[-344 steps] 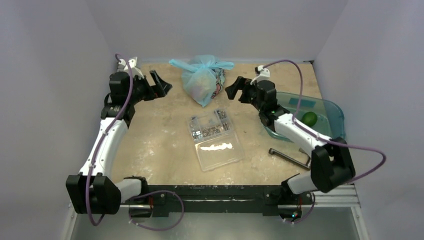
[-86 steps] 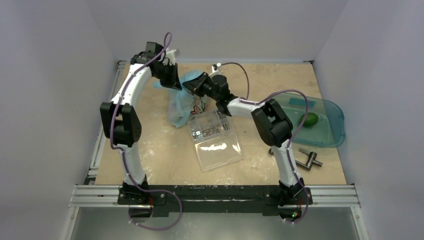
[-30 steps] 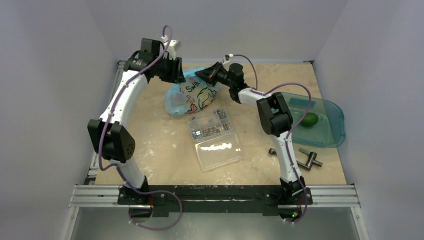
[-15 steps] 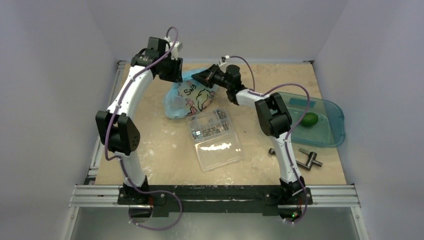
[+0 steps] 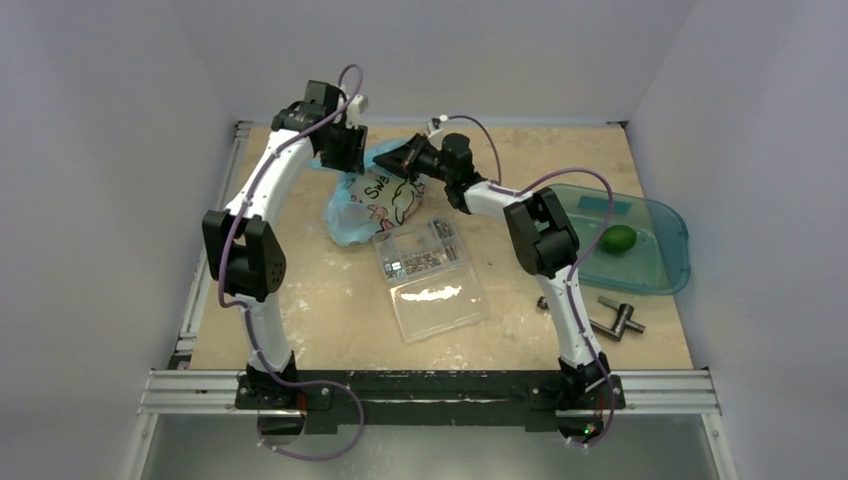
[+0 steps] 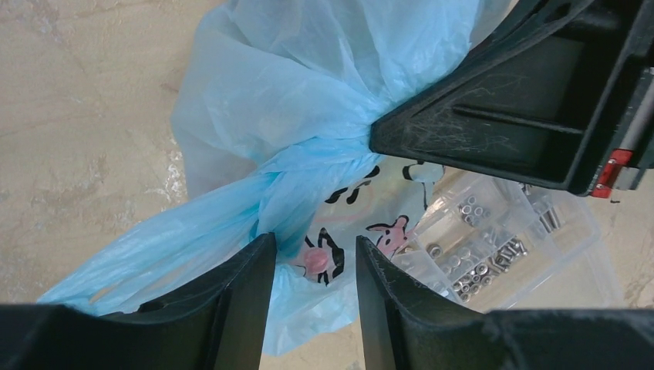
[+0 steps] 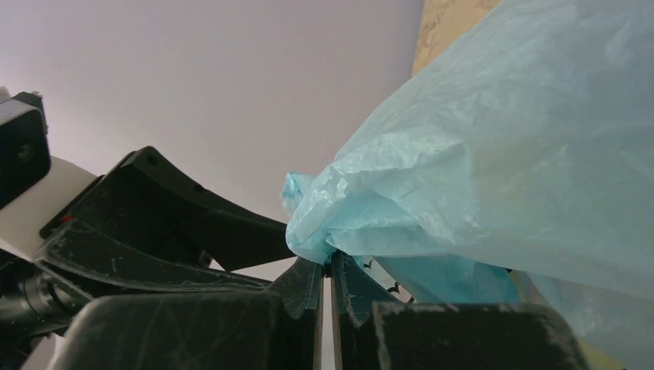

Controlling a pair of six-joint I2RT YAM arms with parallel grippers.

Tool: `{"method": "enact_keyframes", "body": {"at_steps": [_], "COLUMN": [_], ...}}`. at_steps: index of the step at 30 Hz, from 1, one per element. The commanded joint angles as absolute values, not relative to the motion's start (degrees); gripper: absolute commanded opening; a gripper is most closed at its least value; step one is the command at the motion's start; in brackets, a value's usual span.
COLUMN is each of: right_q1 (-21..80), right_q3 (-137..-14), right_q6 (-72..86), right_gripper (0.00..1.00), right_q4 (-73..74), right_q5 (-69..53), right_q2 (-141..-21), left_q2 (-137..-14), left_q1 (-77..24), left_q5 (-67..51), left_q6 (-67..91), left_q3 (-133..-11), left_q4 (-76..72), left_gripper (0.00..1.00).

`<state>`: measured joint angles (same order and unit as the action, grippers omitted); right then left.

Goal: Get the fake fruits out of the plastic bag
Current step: Untie the plastic bag at the center of the board.

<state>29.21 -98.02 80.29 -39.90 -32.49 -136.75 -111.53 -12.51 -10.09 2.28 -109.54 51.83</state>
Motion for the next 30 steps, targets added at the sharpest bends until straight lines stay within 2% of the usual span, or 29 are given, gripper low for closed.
{"method": "enact_keyframes", "body": {"at_steps": [1, 8, 16, 26, 30], "right_q1": [29.5, 29.6, 29.9, 30.5, 30.6], "right_q3": [-100.0, -99.7, -99.1, -99.5, -99.8], "right_q6": [79.5, 79.7, 80.3, 81.9, 82.0], "right_gripper": [0.0, 0.0, 0.0, 0.0, 0.0], "right_q4": [-40.9, -41.3, -42.5, -44.0, -44.1], "right_q5": [-32.0, -32.5, -32.5, -32.7, -32.6], "right_q2": [-132.4, -132.4, -132.0, -131.7, -131.6], "left_q2": [-112.3, -112.3, -113.4, -114.8, -115.0], "left_q1": [-12.5, -12.5, -12.5, -12.6, -12.7], "left_q5": [-7.5, -5.2, -5.6, -5.2, -6.1], "left_q6": [1.4, 0.9, 0.6, 0.3, 0.5], "left_q3": [-112.3, -112.7, -114.4, -114.6, -115.0], "left_q4": [52.5, 53.1, 54.5, 55.4, 55.7], "left_gripper": [0.42, 0.41, 0.29, 0.34, 0.27]}}
